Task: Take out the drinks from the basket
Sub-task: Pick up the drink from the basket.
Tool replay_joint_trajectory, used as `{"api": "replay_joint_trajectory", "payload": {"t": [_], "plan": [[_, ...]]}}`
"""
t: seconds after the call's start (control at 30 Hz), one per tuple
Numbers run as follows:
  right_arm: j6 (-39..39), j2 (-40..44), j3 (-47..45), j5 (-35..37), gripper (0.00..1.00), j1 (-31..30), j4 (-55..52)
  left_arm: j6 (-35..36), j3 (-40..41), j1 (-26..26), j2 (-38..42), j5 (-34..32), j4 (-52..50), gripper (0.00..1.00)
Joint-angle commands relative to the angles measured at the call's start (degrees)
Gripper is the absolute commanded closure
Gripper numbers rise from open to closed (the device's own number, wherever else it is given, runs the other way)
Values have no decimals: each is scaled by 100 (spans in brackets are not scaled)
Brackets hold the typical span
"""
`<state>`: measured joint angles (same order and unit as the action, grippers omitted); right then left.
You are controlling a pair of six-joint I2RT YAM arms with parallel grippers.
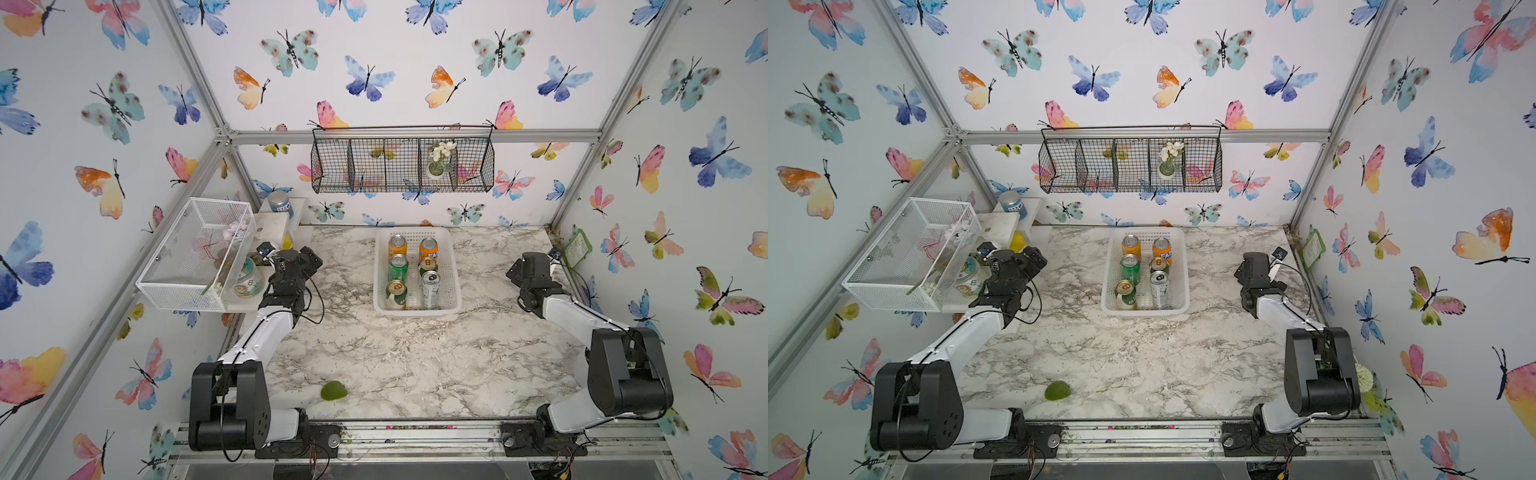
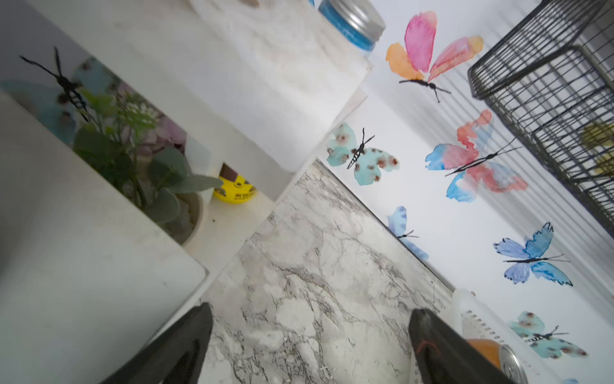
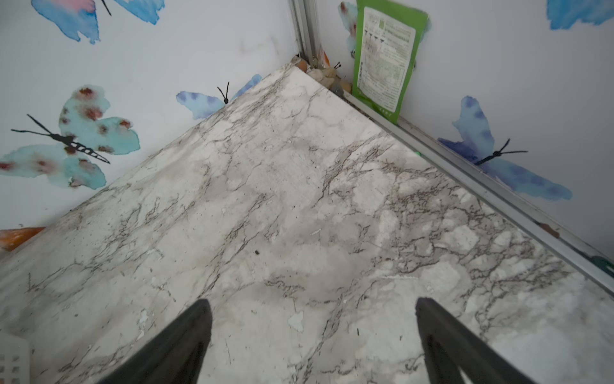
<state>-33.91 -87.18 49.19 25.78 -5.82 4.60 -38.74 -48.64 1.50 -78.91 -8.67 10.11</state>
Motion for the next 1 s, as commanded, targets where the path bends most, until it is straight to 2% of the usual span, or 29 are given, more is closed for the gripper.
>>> {"api": "replay_joint_trajectory", "payload": {"t": [0.0, 0.07, 0.23, 0.33, 0.47, 0.63, 0.73, 0.83, 0.97], "plan": [[-90, 182, 57, -642, 2, -6, -194, -304, -263, 90, -98, 954, -152, 1], [-157, 224, 26, -866, 2, -6, -253, -173, -269, 322, -19, 1020, -71, 1], [-221, 519, -523, -1293, 2, -15, 296, 381, -251, 1348, 341, 423, 0, 1], [-201, 596, -701, -1449, 2, -41, 524, 543, -174, 1732, 479, 323, -30, 1], [-10, 596, -524, -1534, 2, -111, 344, 387, 71, 1784, 727, 1329, 367, 1], [42, 667, -445, -1727, 2, -151, 335, 16, -116, 1784, 704, 2075, 334, 1], [195, 642, -398, -2003, 6, -222, 358, 26, -275, 1777, 558, 2085, -60, 1], [378, 648, -265, -1994, 7, -350, 165, 341, -725, 1773, 277, 2241, -1042, 1], [438, 845, -339, -2002, 7, -454, 244, 432, -544, 1819, 322, 2343, -874, 1]]}}
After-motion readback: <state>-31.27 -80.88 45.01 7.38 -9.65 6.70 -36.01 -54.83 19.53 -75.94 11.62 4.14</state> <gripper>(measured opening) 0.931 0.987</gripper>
